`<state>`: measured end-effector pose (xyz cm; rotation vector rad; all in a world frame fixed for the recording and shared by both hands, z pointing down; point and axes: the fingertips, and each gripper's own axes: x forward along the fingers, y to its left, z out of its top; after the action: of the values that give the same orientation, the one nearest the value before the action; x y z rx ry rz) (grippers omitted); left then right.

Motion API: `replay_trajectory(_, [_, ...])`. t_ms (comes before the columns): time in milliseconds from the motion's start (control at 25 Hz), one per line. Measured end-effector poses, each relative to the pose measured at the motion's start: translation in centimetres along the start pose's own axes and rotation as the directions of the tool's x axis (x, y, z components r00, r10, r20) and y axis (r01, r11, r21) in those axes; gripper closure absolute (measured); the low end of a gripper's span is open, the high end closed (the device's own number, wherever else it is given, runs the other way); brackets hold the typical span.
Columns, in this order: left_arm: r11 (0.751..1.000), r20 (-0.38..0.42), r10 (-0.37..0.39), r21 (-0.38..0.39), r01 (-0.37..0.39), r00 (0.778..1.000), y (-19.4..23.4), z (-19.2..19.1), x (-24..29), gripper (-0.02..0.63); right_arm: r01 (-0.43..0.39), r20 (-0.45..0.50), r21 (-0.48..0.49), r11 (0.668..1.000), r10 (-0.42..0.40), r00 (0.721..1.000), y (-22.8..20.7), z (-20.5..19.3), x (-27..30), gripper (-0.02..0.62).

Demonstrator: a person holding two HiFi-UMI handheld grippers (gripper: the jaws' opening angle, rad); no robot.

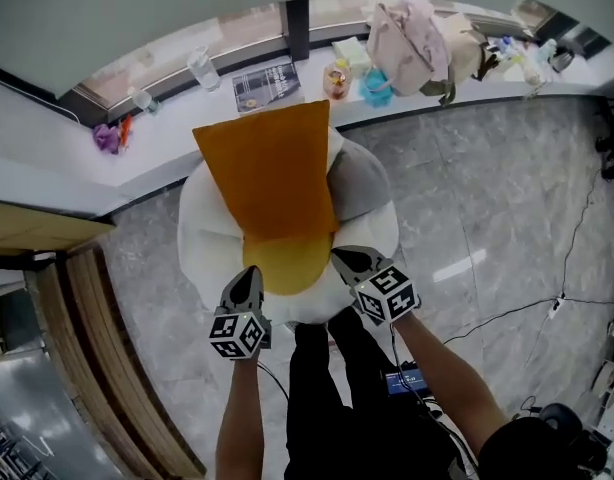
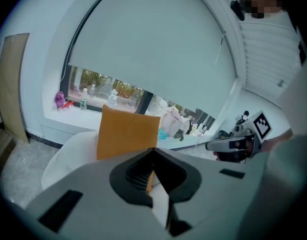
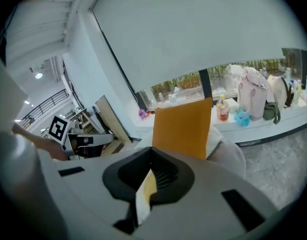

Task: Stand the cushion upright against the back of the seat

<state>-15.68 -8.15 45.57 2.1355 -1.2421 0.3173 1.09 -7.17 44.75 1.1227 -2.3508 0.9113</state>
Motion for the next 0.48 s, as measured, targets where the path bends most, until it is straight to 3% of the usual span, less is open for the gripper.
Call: replay_trajectory(480, [0.982, 0.083, -0.170, 0.095, 0.162, 0.982, -10.5, 6.7, -6.9, 0.594, -0.092, 0.191, -0.090, 0.992, 0.108, 0.976, 6.5, 8.7, -9.7, 0.578])
